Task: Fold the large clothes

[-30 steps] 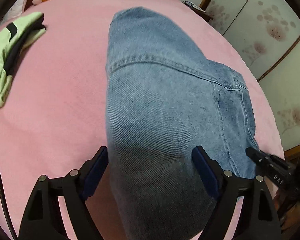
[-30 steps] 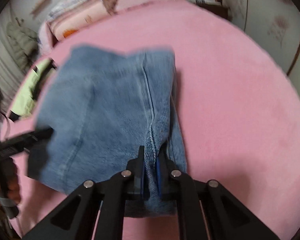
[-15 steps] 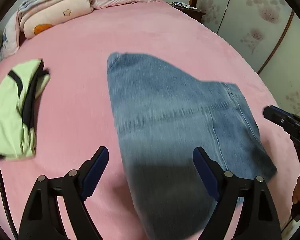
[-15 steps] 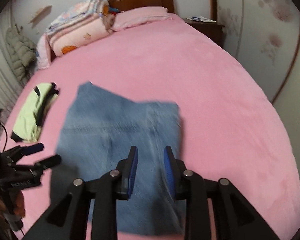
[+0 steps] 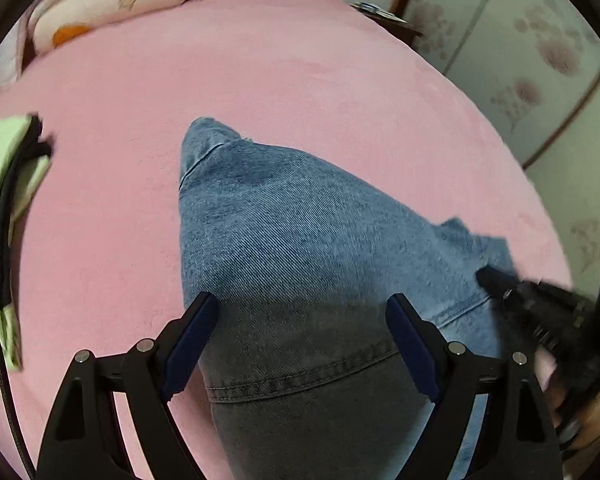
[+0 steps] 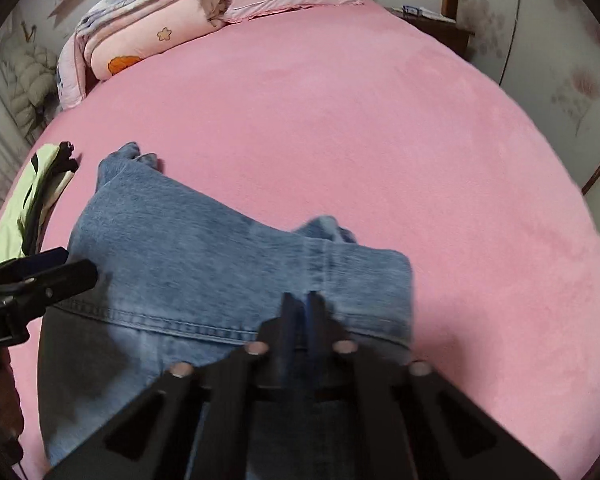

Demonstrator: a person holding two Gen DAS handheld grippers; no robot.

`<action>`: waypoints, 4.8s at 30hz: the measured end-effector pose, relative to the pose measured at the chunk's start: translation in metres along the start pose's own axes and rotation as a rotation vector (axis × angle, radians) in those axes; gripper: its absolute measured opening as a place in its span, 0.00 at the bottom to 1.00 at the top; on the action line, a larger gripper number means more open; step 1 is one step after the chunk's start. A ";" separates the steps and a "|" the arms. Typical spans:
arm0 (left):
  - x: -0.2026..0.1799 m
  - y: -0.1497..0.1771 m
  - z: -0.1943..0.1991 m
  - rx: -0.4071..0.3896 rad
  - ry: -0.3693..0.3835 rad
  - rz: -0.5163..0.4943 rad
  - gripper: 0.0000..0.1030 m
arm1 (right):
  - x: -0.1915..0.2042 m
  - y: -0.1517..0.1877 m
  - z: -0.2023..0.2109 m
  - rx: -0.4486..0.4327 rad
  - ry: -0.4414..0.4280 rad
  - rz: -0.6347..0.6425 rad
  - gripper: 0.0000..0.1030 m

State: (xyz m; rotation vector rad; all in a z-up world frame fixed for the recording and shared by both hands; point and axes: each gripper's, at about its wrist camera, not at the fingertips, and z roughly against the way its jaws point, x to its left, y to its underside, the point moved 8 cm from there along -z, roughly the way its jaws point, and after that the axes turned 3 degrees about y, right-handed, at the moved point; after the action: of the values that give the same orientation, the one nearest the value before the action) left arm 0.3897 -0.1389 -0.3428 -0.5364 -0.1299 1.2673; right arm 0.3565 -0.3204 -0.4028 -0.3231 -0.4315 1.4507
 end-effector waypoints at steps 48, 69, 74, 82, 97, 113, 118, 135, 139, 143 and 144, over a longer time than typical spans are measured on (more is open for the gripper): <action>-0.017 0.048 0.181 -0.041 0.084 0.167 0.99 | 0.020 0.040 0.209 -0.139 -0.127 -0.053 0.76; 0.005 0.097 0.045 0.171 0.245 0.278 0.93 | -0.022 0.076 0.063 0.133 -0.247 -0.066 0.91; 0.007 0.094 0.028 0.184 0.280 0.257 0.94 | -0.023 0.079 0.027 0.230 -0.382 -0.097 0.91; 0.006 0.099 -0.005 0.241 0.384 0.246 0.94 | -0.012 0.066 -0.007 0.294 -0.616 -0.149 0.90; -0.006 0.089 0.015 0.124 0.309 0.182 0.47 | -0.001 0.059 0.000 0.261 -0.588 -0.115 0.25; 0.053 0.113 0.175 0.096 0.263 0.098 0.39 | 0.113 0.080 0.129 0.188 -0.547 -0.080 0.19; 0.133 0.102 0.239 0.086 0.216 0.092 0.39 | 0.199 0.064 0.153 0.188 -0.591 -0.034 0.19; 0.442 -0.044 0.209 -0.039 0.085 0.041 0.40 | 0.488 -0.108 0.026 0.091 -0.672 -0.004 0.19; 0.471 -0.050 0.148 -0.011 0.064 0.095 0.46 | 0.501 -0.123 -0.025 0.083 -0.603 -0.010 0.19; 0.494 -0.037 0.115 -0.008 0.018 0.132 0.76 | 0.504 -0.112 -0.071 0.145 -0.461 0.032 0.28; 0.498 -0.038 0.115 -0.016 0.001 0.134 0.81 | 0.503 -0.109 -0.073 0.144 -0.440 0.038 0.32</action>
State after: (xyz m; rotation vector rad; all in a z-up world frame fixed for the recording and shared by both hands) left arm 0.5334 0.3531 -0.3237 -0.5666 -0.1046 1.3978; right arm 0.5197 0.1722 -0.3721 0.1096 -0.6727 1.5813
